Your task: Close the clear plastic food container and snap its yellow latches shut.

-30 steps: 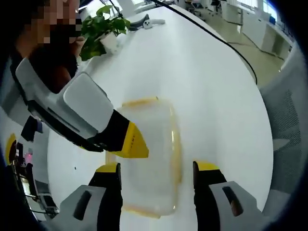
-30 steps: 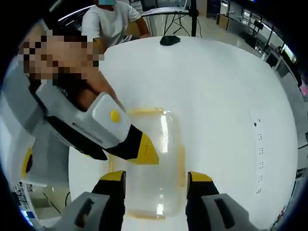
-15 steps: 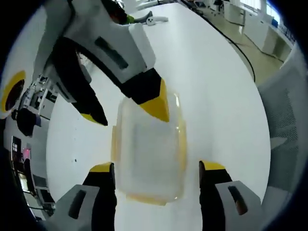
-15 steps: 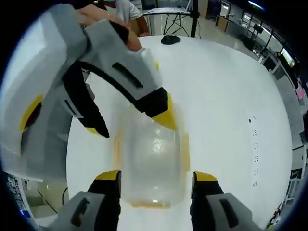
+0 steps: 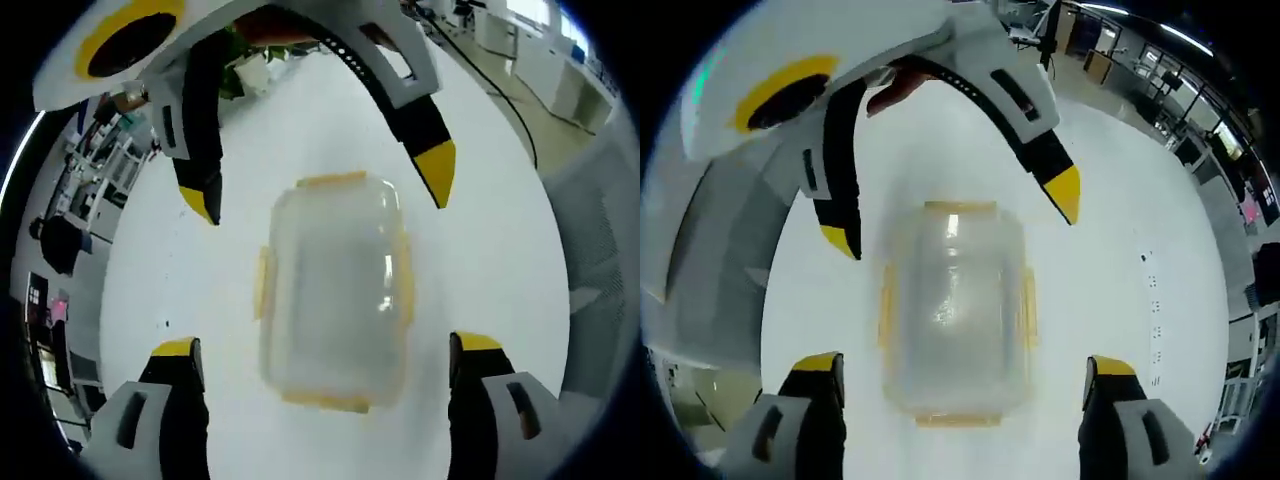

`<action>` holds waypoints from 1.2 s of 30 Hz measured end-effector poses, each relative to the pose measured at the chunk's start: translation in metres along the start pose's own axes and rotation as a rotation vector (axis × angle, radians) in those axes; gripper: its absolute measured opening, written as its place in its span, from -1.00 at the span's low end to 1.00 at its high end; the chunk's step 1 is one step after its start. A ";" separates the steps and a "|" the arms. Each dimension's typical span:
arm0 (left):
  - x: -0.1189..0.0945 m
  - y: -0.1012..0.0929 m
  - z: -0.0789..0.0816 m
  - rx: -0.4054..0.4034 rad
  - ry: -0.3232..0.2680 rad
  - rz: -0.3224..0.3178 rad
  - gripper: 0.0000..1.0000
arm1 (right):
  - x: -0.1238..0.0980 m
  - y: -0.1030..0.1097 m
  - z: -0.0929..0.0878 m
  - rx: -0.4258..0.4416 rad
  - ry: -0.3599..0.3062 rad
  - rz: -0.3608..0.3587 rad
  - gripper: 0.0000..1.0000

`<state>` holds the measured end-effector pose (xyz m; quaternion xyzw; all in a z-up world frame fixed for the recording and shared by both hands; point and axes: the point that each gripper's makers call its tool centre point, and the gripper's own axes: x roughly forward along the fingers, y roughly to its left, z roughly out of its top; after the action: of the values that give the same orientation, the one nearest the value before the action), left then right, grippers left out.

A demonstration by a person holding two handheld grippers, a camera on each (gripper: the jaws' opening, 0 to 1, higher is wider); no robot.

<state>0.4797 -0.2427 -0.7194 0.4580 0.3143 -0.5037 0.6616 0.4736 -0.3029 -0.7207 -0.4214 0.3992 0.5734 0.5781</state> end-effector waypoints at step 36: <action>0.018 -0.004 -0.038 0.022 0.078 -0.049 0.99 | 0.018 0.005 -0.010 -0.020 -0.006 -0.058 0.98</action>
<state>0.4828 -0.2150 -0.7511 0.4768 0.3455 -0.5047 0.6313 0.4688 -0.3071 -0.7409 -0.4369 0.3795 0.5616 0.5914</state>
